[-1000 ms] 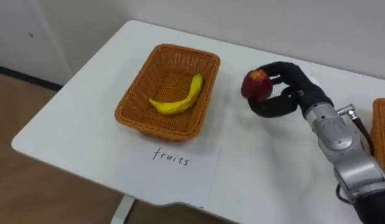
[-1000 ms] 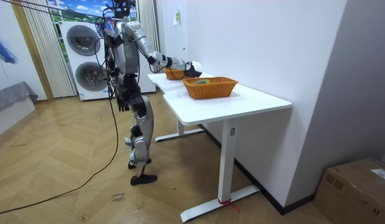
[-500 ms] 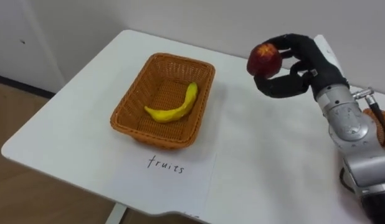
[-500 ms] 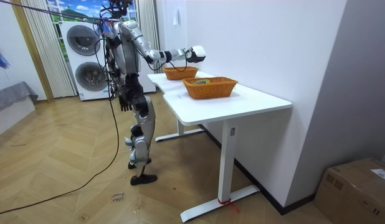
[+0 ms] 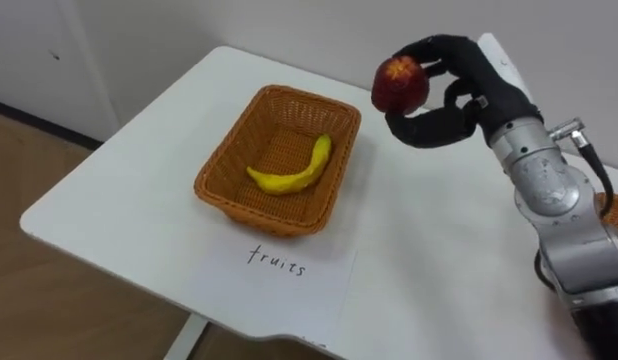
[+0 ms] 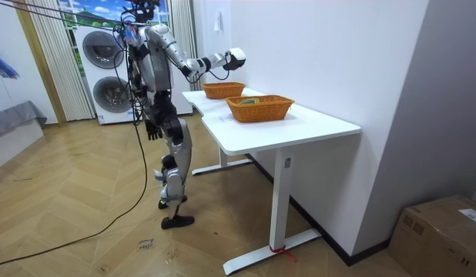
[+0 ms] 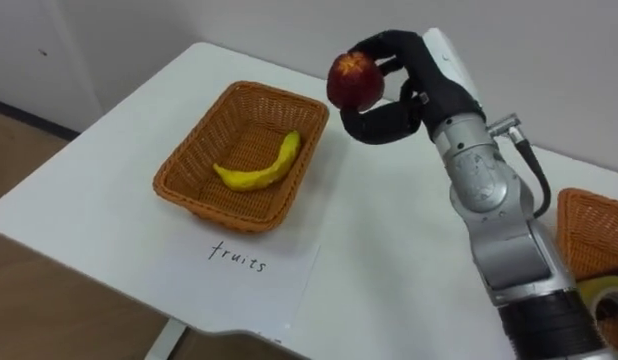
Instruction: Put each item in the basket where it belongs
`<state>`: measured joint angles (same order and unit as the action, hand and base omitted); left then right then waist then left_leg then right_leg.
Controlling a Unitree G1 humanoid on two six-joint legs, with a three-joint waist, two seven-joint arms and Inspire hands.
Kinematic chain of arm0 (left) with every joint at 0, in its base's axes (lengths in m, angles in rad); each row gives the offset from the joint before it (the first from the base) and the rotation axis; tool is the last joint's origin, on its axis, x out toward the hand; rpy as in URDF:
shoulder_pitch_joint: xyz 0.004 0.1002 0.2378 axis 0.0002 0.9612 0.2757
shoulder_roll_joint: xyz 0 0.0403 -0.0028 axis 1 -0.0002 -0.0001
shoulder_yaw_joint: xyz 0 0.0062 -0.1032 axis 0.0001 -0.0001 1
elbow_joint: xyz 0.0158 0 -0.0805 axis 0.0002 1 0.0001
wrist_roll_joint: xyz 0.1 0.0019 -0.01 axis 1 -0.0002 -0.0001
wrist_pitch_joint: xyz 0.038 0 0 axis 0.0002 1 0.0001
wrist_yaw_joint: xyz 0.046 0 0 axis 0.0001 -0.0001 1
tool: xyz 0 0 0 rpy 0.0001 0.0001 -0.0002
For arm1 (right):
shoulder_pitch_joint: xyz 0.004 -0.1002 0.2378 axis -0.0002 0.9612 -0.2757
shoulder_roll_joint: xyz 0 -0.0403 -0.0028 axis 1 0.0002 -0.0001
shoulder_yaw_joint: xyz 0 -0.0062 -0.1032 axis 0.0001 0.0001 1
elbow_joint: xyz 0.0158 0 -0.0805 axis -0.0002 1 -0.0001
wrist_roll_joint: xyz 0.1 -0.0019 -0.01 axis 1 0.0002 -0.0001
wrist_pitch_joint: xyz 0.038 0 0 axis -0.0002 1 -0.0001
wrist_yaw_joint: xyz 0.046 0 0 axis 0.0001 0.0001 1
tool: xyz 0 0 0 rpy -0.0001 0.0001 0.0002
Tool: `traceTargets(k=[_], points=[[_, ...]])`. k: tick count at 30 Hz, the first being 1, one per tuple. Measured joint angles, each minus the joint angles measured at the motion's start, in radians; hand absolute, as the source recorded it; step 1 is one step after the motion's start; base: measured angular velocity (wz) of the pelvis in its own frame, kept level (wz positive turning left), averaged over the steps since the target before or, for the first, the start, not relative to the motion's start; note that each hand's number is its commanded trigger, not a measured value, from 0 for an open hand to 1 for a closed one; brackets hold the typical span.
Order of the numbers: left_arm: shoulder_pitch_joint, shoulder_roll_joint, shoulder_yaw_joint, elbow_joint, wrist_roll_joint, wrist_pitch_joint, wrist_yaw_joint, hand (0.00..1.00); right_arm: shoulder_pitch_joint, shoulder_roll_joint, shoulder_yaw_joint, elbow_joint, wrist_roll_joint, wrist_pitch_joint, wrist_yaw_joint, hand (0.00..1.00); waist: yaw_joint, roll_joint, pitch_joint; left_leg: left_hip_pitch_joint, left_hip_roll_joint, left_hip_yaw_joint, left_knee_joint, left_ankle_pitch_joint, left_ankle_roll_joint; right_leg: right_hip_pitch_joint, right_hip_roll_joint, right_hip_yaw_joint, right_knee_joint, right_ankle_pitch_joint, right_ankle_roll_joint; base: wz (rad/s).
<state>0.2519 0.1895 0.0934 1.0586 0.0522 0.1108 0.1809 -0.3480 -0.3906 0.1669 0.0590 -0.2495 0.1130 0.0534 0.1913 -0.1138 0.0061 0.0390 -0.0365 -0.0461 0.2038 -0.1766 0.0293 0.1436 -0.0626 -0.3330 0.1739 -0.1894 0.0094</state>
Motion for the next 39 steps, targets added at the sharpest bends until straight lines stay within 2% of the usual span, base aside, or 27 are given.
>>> traceTargets(k=[3, 5, 7, 9, 14, 17, 18, 20, 21, 30, 35, 39], points=[[-0.002, 0.001, 0.002, 0.004, 0.002, 0.004, -0.008, 0.0, -0.006, 0.003, 0.044, 0.0, -0.036, 0.012, 0.024, 1.0, 0.022, -0.01, 0.0037, -0.001, 0.0, -0.002, 0.0, 0.0, 0.0, 0.0, -0.001, -0.006, 0.0, 0.0, 0.0, 0.02], [-0.006, 0.001, 0.001, 0.01, 0.002, 0.015, -0.017, 0.0, -0.007, 0.009, 0.06, 0.0, -0.067, 0.022, 0.054, 1.0, 0.036, -0.016, 0.0055, -0.012, -0.006, -0.023, 0.005, -0.001, 0.001, -0.001, -0.004, -0.025, -0.001, 0.0, 0.0, 0.2], [-0.014, 0.001, 0.0, 0.012, 0.001, 0.023, -0.017, 0.0, -0.011, 0.008, 0.081, 0.001, -0.076, 0.034, 0.065, 1.0, 0.04, -0.014, 0.0067, -0.02, -0.009, -0.037, 0.017, -0.002, 0.003, -0.001, -0.005, -0.029, -0.001, 0.0, 0.001, 0.22], [-0.011, 0.002, 0.0, 0.013, 0.0, 0.035, -0.016, 0.0, -0.013, 0.009, 0.109, 0.005, -0.075, 0.042, 0.077, 1.0, 0.06, -0.011, 0.0092, -0.026, -0.011, -0.04, 0.02, -0.003, 0.003, -0.001, -0.005, -0.034, -0.002, 0.001, 0.002, 0.1], [-0.013, 0.006, 0.0, 0.014, 0.001, 0.037, -0.012, 0.0, -0.013, 0.012, 0.198, 0.04, -0.068, 0.052, 0.083, 1.0, 0.108, -0.003, 0.0145, -0.028, -0.011, -0.048, 0.02, -0.003, 0.003, -0.002, -0.004, -0.031, -0.004, 0.001, 0.002, 0.01], [-0.014, 0.01, 0.0, 0.014, 0.001, 0.038, -0.008, 0.0, -0.013, 0.014, 0.214, 0.073, -0.069, 0.059, 0.083, 1.0, 0.119, -0.003, 0.0143, -0.032, -0.013, -0.054, 0.021, -0.003, 0.002, -0.003, -0.004, -0.029, -0.004, 0.001, 0.002, 0.07], [-0.013, 0.01, 0.0, 0.013, 0.001, 0.039, -0.008, 0.0, -0.013, 0.019, 0.215, 0.075, -0.071, 0.061, 0.083, 0.92, 0.119, -0.003, 0.0143, -0.032, -0.013, -0.055, 0.021, -0.003, 0.002, -0.003, -0.004, -0.027, -0.005, 0.001, 0.002, 0.0], [-0.007, 0.012, 0.0, 0.003, 0.001, 0.044, -0.003, 0.0, -0.013, 0.026, 0.216, 0.082, -0.07, 0.062, 0.083, 0.14, 0.12, -0.003, 0.0138, -0.032, -0.012, -0.056, 0.02, -0.003, 0.003, -0.004, -0.003, -0.027, -0.004, 0.001, 0.002, 0.0], [-0.005, 0.012, 0.0, -0.002, 0.001, 0.044, -0.002, 0.0, -0.013, 0.026, 0.216, 0.083, -0.07, 0.063, 0.083, 0.0, 0.12, -0.003, 0.0138, -0.032, -0.012, -0.056, 0.02, -0.003, 0.003, -0.004, -0.003, -0.027, -0.004, 0.001, 0.002, 0.0], [0.002, 0.021, 0.002, -0.03, 0.002, 0.043, 0.006, 0.0, -0.013, 0.033, 0.216, 0.094, -0.069, 0.063, 0.083, 0.0, 0.123, 0.0, 0.0107, -0.032, -0.012, -0.054, 0.02, -0.003, 0.003, -0.004, -0.003, -0.026, -0.004, 0.001, 0.002, 0.0], [0.005, 0.022, 0.002, -0.037, 0.003, 0.043, 0.006, 0.0, -0.013, 0.033, 0.216, 0.094, -0.07, 0.062, 0.092, 0.0, 0.116, 0.006, -0.0003, -0.028, -0.012, -0.046, 0.019, -0.003, 0.003, -0.002, -0.003, -0.023, -0.004, 0.001, 0.002, -0.02], [0.005, 0.022, 0.001, -0.039, 0.003, 0.043, 0.007, 0.0, -0.013, 0.033, 0.215, 0.094, -0.07, 0.062, 0.092, 0.0, 0.115, 0.005, -0.0013, -0.027, -0.011, -0.045, 0.02, -0.002, 0.002, -0.001, -0.003, -0.021, -0.004, 0.001, 0.002, 0.0]])
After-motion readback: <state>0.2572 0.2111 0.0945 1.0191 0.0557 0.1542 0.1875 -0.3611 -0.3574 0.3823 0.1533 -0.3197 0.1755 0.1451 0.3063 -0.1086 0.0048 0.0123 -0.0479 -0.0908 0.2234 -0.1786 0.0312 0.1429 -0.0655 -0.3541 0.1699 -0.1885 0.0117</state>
